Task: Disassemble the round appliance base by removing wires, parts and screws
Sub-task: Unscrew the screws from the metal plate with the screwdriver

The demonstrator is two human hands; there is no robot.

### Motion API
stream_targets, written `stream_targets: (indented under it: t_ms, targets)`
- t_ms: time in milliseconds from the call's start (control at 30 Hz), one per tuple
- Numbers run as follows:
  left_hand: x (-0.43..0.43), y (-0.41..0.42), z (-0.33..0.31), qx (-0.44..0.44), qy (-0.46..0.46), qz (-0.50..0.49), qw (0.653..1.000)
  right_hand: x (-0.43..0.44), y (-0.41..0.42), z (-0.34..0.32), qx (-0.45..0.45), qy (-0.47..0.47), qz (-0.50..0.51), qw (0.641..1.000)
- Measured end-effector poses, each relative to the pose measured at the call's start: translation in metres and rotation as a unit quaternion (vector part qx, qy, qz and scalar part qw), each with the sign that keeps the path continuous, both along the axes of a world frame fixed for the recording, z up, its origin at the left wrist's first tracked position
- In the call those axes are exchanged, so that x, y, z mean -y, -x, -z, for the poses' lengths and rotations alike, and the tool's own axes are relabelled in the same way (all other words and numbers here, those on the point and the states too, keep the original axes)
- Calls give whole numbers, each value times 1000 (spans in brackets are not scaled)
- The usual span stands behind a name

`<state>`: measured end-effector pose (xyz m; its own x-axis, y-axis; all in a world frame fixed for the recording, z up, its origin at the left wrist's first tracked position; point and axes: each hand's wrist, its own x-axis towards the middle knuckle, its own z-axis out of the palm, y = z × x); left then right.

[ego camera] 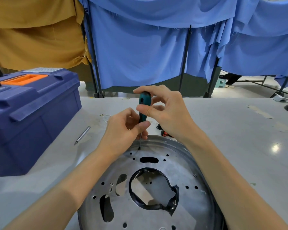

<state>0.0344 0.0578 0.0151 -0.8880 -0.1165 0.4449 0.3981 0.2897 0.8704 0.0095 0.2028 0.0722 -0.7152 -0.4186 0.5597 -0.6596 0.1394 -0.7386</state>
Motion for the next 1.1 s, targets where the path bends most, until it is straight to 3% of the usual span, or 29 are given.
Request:
stream_targets:
  t_ms: [133, 333, 567, 733, 933, 1100]
  targets:
    - [-1, -1, -1, 7, 7, 22, 1000, -4, 3, -2, -1, 12, 21, 1000]
    - [1, 1, 0, 10, 26, -2, 1000, 0, -1, -1, 17, 16, -25, 999]
    - [2, 0, 0, 7, -9, 8, 1000, -2, 2, -2, 0, 14, 10, 1000]
    - [-1, 1, 0, 8, 29, -8, 1000, -1, 1, -2, 13, 24, -34, 999]
    - [0, 1, 1, 8, 9, -37, 999, 0, -1, -2, -16, -12, 8, 1000]
    - [-1, -1, -1, -6, 28, 4, 1000, -2, 0, -3, 0, 0, -6, 1000]
